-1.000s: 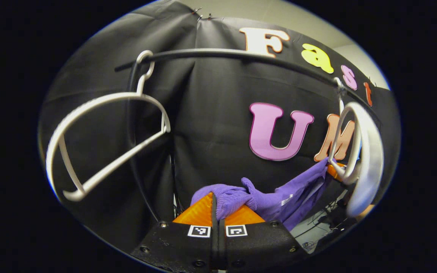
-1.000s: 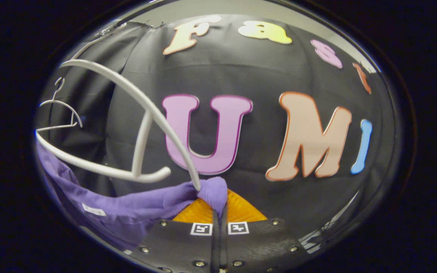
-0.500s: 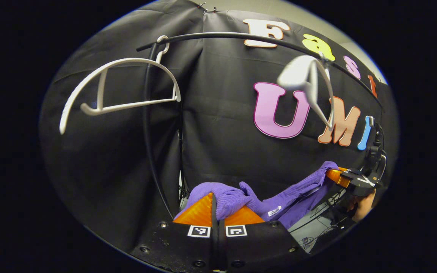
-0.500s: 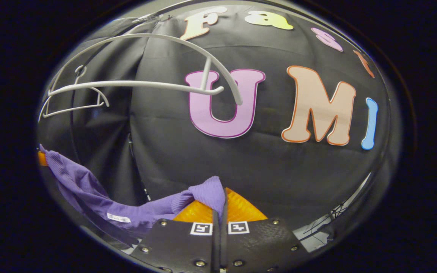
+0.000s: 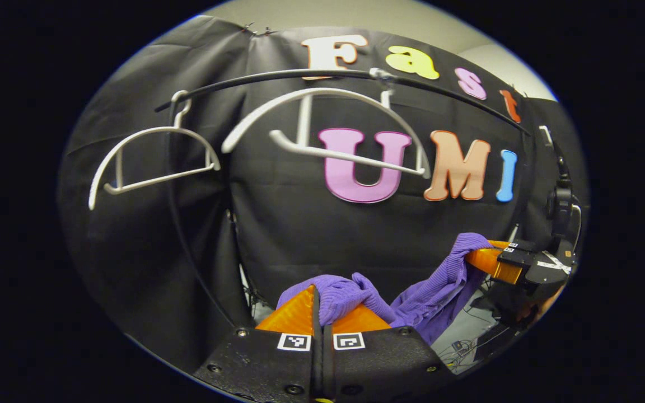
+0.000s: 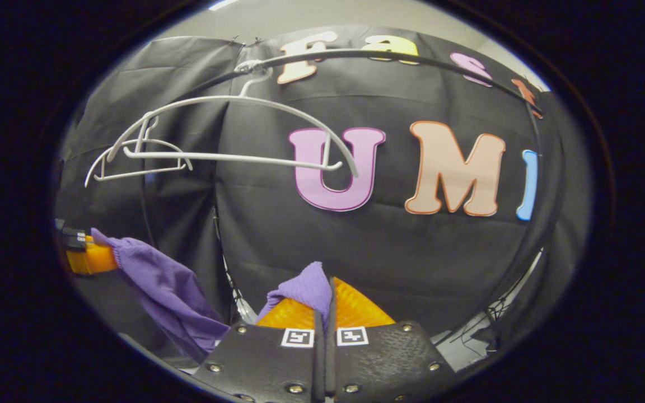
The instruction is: Grasp the clothes on the hanger with both hands and then place them into the laundry hamper below.
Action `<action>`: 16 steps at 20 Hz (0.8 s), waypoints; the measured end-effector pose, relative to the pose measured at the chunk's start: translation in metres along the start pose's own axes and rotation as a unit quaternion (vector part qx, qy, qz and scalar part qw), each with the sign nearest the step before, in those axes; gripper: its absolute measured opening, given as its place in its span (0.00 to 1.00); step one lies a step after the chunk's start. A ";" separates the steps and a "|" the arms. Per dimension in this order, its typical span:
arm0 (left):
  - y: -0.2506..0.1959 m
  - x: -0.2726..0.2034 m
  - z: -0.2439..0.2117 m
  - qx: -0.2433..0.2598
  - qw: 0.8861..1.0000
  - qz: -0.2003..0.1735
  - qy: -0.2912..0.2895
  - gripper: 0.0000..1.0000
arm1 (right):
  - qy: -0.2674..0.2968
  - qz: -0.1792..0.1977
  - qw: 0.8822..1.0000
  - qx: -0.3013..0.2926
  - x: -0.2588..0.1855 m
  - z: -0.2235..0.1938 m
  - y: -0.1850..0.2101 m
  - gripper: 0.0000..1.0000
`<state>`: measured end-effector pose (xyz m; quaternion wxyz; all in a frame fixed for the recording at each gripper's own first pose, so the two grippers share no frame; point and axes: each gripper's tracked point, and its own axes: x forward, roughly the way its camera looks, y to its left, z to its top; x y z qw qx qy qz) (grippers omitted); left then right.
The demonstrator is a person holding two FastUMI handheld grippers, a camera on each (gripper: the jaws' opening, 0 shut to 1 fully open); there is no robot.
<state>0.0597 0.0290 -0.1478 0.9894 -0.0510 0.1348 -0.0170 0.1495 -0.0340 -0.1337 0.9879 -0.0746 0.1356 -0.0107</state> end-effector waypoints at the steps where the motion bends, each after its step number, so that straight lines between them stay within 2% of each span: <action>1: -0.010 0.004 0.003 0.006 1.000 -0.023 0.001 0.00 | -0.003 -0.009 1.000 0.006 -0.009 0.005 0.000 0.01; 5: -0.043 0.025 0.015 0.042 0.993 -0.112 -0.011 0.01 | -0.003 -0.060 0.998 0.030 -0.035 0.018 0.001 0.05; 8: -0.064 0.032 0.017 0.039 0.984 -0.172 -0.015 0.01 | -0.014 -0.103 0.993 0.050 -0.044 0.031 0.007 0.00; 12: -0.079 0.032 0.030 0.034 0.974 -0.220 -0.030 0.01 | -0.011 -0.147 0.988 0.056 -0.051 0.039 0.017 0.01; 14: -0.081 0.037 0.038 0.031 0.972 -0.230 -0.037 0.00 | -0.013 -0.157 0.985 0.067 -0.054 0.044 0.021 0.01; 15: -0.082 0.039 0.040 0.030 0.971 -0.234 -0.038 0.00 | -0.014 -0.160 0.984 0.074 -0.055 0.048 0.022 0.05; 16: -0.082 0.041 0.044 0.023 0.971 -0.235 -0.039 0.01 | -0.018 -0.166 0.983 0.080 -0.057 0.049 0.021 0.01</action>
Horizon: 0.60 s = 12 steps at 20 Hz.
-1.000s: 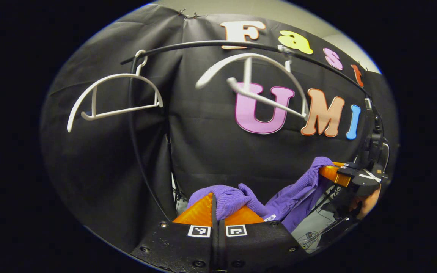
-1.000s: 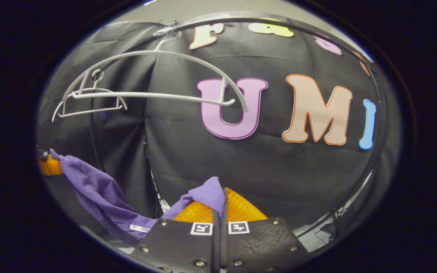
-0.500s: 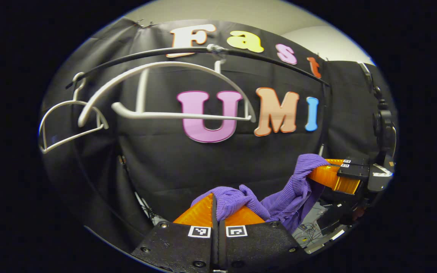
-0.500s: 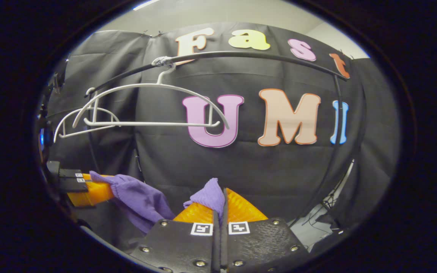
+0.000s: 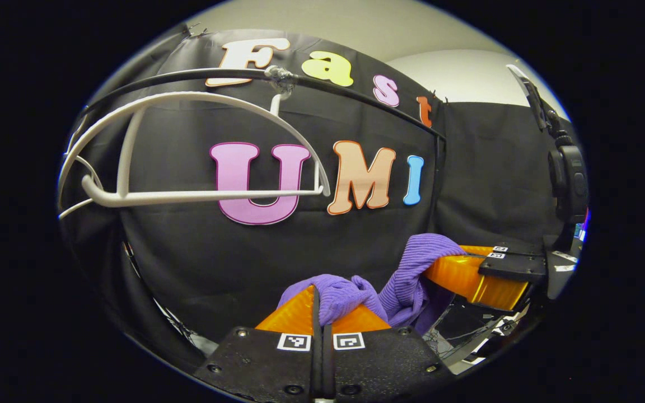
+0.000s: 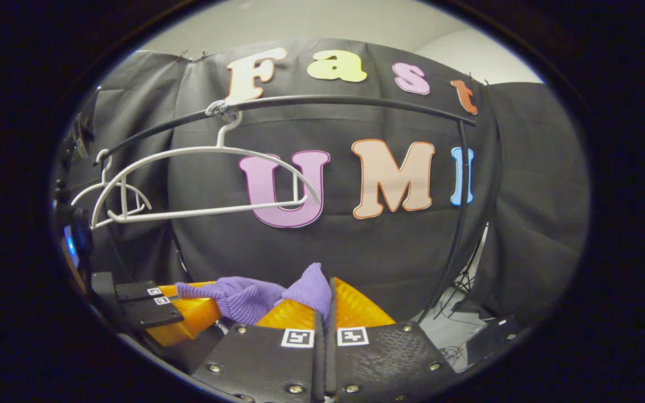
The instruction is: Grasp the clothes on the hanger with both hands and then place them into the laundry hamper below.
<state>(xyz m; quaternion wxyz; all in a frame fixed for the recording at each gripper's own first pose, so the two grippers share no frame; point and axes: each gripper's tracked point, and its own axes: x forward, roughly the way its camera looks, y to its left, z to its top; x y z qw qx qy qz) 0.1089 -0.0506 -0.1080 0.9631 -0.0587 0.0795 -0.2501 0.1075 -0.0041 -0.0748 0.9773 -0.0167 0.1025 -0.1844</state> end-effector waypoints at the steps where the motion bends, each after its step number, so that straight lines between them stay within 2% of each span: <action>1: -0.001 0.002 0.001 0.000 1.000 -0.003 0.001 0.01 | 0.000 -0.001 1.000 0.004 -0.002 0.002 0.001 0.01; 2: -0.001 0.002 0.003 0.003 1.000 -0.004 0.000 0.00 | -0.002 -0.002 1.000 0.006 -0.004 0.004 0.001 0.05; 4: 0.000 0.004 0.007 0.005 1.000 -0.010 -0.006 0.00 | -0.004 -0.006 1.000 0.008 -0.001 0.003 -0.002 0.05; 5: 0.002 0.006 0.004 0.009 1.000 -0.008 -0.003 0.00 | 0.000 -0.006 1.000 0.011 0.003 0.000 -0.002 0.01; 6: 0.006 0.008 0.000 0.011 1.000 -0.002 0.001 0.00 | 0.006 -0.005 1.000 0.011 0.007 -0.005 -0.001 0.05; 7: 0.008 0.010 -0.007 0.010 1.000 0.002 0.006 0.00 | 0.012 -0.006 1.000 0.005 0.012 -0.009 -0.002 0.01; 12: 0.027 0.024 -0.045 0.005 0.998 0.046 0.049 0.00 | 0.044 -0.013 0.998 -0.042 0.041 -0.039 -0.012 0.01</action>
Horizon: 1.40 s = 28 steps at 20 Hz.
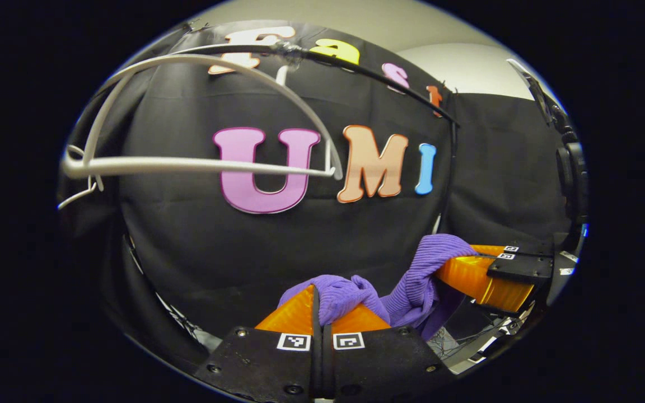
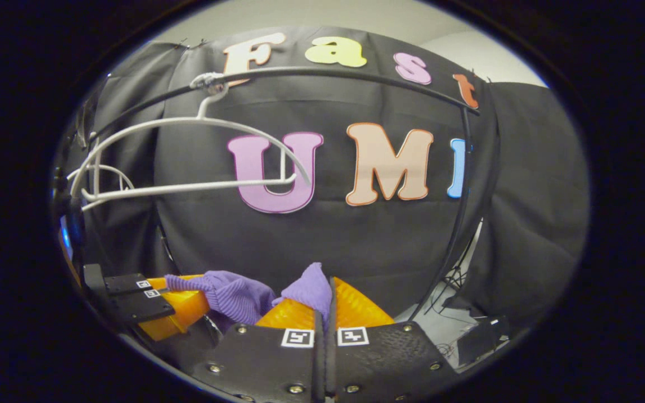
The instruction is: Grasp the clothes on the hanger with both hands and then place them into the laundry hamper below.
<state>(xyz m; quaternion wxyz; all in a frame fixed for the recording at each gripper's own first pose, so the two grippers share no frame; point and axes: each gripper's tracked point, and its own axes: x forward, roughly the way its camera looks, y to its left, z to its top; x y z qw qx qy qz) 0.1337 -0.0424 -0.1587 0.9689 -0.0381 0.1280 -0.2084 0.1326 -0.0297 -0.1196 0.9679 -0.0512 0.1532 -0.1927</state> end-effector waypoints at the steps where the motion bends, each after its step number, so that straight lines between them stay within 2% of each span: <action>1: 0.004 0.005 -0.007 -0.002 1.000 0.012 0.009 0.00 | 0.005 0.000 1.000 -0.008 0.007 -0.005 0.001 0.01; 4: 0.020 0.020 -0.033 -0.018 0.997 0.053 0.047 0.00 | 0.023 0.003 0.999 -0.039 0.026 -0.026 0.001 0.01; 8: 0.037 0.029 -0.068 -0.016 0.990 0.110 0.085 0.01 | 0.054 0.028 0.997 -0.046 0.058 -0.059 0.003 0.01; 12: 0.051 0.035 -0.114 -0.035 0.977 0.159 0.140 0.01 | 0.109 0.044 0.993 -0.018 0.082 -0.111 0.010 0.01; 15: 0.056 0.041 -0.149 -0.048 0.966 0.183 0.178 0.01 | 0.154 0.060 0.986 -0.019 0.100 -0.148 0.015 0.01; 23: 0.046 0.073 -0.240 -0.058 0.947 0.193 0.250 0.01 | 0.237 0.095 0.967 -0.017 0.135 -0.248 0.009 0.02; 25: 0.040 0.086 -0.266 -0.055 0.942 0.183 0.277 0.01 | 0.265 0.110 0.957 -0.030 0.144 -0.275 0.007 0.02; 28: 0.039 0.102 -0.291 -0.061 0.931 0.176 0.314 0.01 | 0.305 0.105 0.946 -0.033 0.161 -0.317 -0.006 0.02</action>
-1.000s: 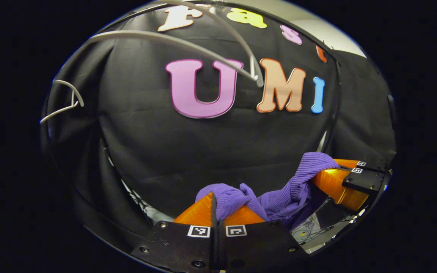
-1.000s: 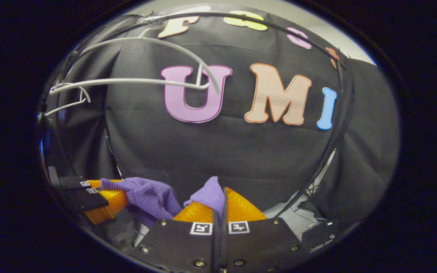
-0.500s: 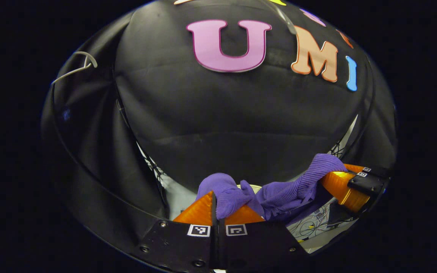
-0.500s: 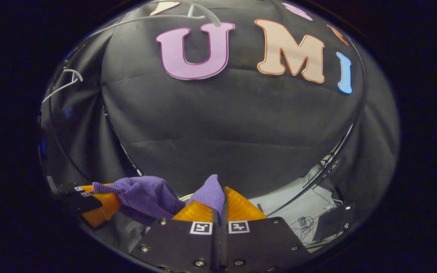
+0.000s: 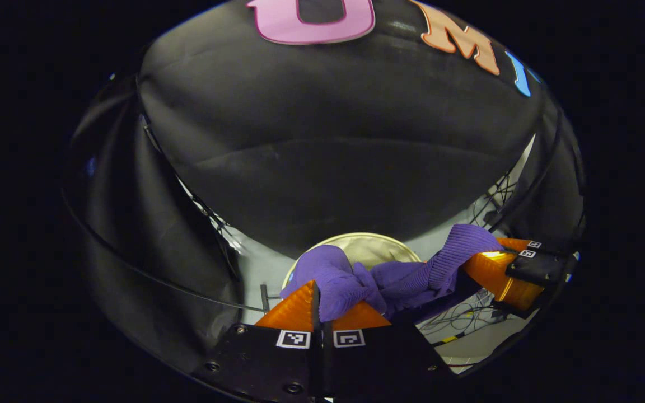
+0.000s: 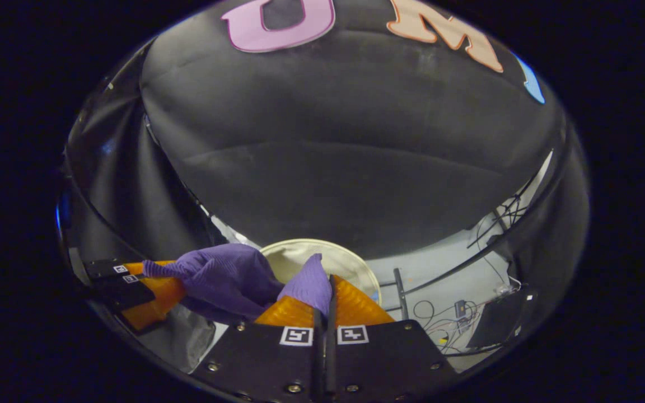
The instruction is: Grasp the clothes on the hanger with both hands and then place them into the laundry hamper below.
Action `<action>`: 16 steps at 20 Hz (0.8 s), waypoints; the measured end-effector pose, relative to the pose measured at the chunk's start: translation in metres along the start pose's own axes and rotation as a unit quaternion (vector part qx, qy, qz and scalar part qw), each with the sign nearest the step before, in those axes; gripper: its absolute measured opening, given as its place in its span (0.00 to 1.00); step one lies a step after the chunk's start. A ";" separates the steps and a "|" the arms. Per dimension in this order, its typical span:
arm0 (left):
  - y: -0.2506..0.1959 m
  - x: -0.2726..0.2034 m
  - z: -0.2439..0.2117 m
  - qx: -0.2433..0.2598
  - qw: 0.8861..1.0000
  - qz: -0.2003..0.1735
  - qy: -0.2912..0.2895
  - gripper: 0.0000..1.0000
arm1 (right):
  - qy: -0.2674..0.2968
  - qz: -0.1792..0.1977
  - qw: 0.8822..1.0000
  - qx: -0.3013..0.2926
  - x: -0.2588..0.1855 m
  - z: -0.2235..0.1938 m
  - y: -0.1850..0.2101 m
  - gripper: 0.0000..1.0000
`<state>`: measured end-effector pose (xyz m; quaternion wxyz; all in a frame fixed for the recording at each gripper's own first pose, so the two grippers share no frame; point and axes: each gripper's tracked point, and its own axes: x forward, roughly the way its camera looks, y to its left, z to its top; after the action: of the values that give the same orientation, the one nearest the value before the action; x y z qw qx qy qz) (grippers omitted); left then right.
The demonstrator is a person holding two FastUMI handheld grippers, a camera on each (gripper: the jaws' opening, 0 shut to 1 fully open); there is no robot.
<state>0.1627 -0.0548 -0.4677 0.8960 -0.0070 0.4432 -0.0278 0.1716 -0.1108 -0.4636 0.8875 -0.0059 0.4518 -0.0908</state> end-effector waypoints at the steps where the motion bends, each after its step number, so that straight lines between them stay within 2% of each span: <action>1: 0.000 0.010 -0.004 -0.007 1.000 0.000 0.011 0.01 | 0.012 -0.003 1.000 0.004 0.011 -0.008 -0.005 0.02; 2: 0.004 0.018 -0.010 -0.013 1.000 0.001 0.023 0.01 | 0.017 -0.005 1.000 0.005 0.013 -0.012 -0.009 0.02; 4: 0.011 0.024 -0.017 -0.036 0.998 -0.004 0.050 0.04 | 0.019 -0.018 1.000 0.011 0.017 -0.012 -0.020 0.11; 5: 0.011 0.027 -0.017 -0.048 0.997 -0.009 0.052 0.14 | 0.019 -0.016 1.000 0.017 0.017 -0.010 -0.021 0.25; 9: 0.010 0.030 -0.021 -0.038 0.998 -0.014 0.053 0.98 | 0.023 -0.021 0.999 0.009 0.014 -0.009 -0.018 0.81; 10: 0.012 0.024 -0.018 -0.036 0.998 -0.016 0.051 0.97 | 0.023 -0.021 0.999 0.007 0.009 -0.011 -0.014 0.80; 13: 0.016 0.011 -0.017 -0.030 0.998 -0.019 0.047 0.93 | 0.019 -0.026 0.999 0.012 -0.001 -0.010 -0.010 0.97; 16: 0.020 0.000 -0.010 -0.020 0.999 -0.025 0.031 0.93 | 0.007 -0.034 0.999 0.014 -0.014 -0.007 -0.005 0.96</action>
<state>0.1562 -0.0342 -0.4747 0.8805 -0.0355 0.4709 -0.0417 0.1571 -0.1131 -0.4565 0.8805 -0.0083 0.4564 -0.1278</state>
